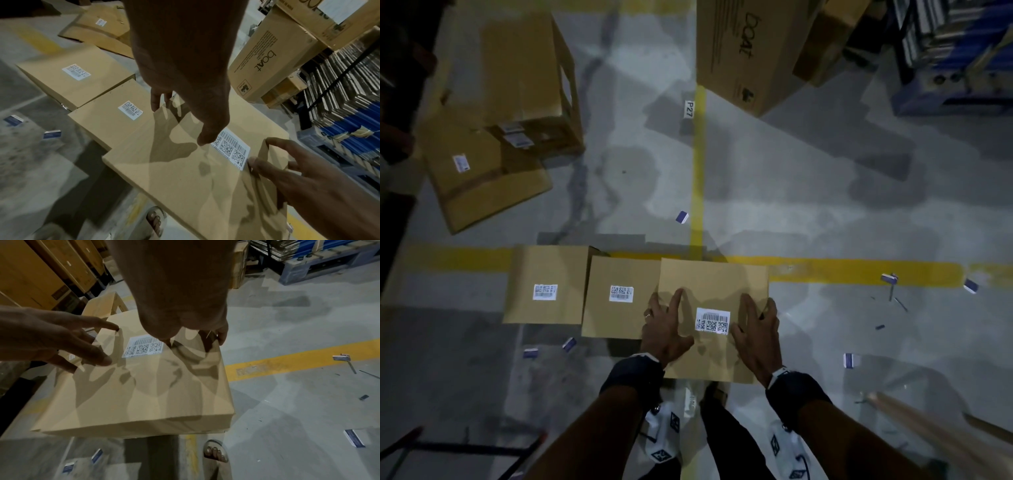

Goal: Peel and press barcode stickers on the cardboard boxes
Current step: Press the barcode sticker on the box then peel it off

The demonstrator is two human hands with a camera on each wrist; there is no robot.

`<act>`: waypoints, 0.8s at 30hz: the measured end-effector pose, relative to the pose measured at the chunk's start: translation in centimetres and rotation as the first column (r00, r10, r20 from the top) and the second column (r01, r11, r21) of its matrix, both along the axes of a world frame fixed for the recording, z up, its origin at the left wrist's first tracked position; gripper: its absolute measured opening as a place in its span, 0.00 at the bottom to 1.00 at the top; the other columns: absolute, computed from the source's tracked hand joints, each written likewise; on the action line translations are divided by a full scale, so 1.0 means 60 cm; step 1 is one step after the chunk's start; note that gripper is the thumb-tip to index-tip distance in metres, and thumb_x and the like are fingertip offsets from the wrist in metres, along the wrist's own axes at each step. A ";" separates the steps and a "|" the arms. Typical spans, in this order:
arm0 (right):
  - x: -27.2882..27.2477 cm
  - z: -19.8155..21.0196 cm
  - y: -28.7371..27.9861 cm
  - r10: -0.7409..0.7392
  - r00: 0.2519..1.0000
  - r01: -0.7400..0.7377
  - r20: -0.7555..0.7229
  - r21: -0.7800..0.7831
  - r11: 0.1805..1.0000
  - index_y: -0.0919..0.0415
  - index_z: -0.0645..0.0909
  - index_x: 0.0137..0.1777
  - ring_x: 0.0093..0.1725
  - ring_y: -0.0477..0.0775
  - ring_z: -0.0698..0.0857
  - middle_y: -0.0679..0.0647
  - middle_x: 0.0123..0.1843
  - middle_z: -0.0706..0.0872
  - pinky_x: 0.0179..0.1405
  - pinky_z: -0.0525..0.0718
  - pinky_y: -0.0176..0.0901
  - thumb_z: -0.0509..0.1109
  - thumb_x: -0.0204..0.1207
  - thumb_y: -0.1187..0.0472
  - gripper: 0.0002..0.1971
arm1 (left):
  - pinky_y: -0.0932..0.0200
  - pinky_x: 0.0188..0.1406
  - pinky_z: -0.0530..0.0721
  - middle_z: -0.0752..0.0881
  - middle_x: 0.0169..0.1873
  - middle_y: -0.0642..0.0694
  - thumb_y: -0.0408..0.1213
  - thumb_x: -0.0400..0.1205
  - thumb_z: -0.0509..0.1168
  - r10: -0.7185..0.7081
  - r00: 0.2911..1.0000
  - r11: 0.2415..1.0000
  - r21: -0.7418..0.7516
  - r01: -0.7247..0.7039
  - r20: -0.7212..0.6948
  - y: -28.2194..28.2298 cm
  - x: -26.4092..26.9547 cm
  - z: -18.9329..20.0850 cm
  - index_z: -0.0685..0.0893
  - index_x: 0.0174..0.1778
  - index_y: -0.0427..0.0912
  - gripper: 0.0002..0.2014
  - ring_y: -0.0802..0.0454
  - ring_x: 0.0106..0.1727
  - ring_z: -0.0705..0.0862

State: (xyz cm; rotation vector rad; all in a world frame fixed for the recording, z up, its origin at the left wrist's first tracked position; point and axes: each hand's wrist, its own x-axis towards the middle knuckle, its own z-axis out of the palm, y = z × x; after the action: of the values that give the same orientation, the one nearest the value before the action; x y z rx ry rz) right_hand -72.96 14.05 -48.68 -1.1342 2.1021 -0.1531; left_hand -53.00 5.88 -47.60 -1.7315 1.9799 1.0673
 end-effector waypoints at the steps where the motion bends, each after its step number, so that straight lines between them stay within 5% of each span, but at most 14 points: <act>1: -0.001 0.002 0.000 0.001 1.000 -0.001 0.009 -0.002 1.000 0.48 0.57 0.90 0.80 0.77 0.63 0.68 0.87 0.46 0.77 0.73 0.65 0.70 0.83 0.51 0.38 | 0.32 0.69 0.79 0.47 0.84 0.29 0.49 0.71 0.79 0.011 1.000 1.000 0.003 -0.011 -0.004 0.002 0.000 0.002 0.48 0.90 0.58 0.57 0.21 0.77 0.66; 13: 0.024 0.130 -0.036 0.010 0.999 -0.013 -0.032 -0.091 0.996 0.52 0.59 0.89 0.79 0.80 0.64 0.72 0.86 0.51 0.76 0.71 0.66 0.72 0.82 0.48 0.39 | 0.33 0.68 0.76 0.54 0.82 0.32 0.57 0.67 0.80 0.136 0.989 0.976 -0.164 -0.143 -0.052 -0.001 0.018 0.125 0.55 0.88 0.58 0.56 0.27 0.77 0.65; 24: 0.117 0.315 -0.072 0.069 0.995 -0.092 -0.077 -0.349 0.933 0.46 0.67 0.85 0.75 0.76 0.70 0.66 0.84 0.58 0.72 0.74 0.66 0.75 0.74 0.43 0.39 | 0.30 0.71 0.72 0.60 0.81 0.31 0.65 0.66 0.77 0.317 0.936 0.847 -0.398 -0.353 -0.156 0.016 0.116 0.311 0.62 0.86 0.59 0.52 0.26 0.77 0.66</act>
State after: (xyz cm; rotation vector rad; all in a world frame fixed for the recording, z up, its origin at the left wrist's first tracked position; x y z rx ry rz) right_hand -65.94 9.76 -29.79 -1.4491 2.1324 -0.4767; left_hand -46.06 6.86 -28.92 -2.3696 2.1272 0.8612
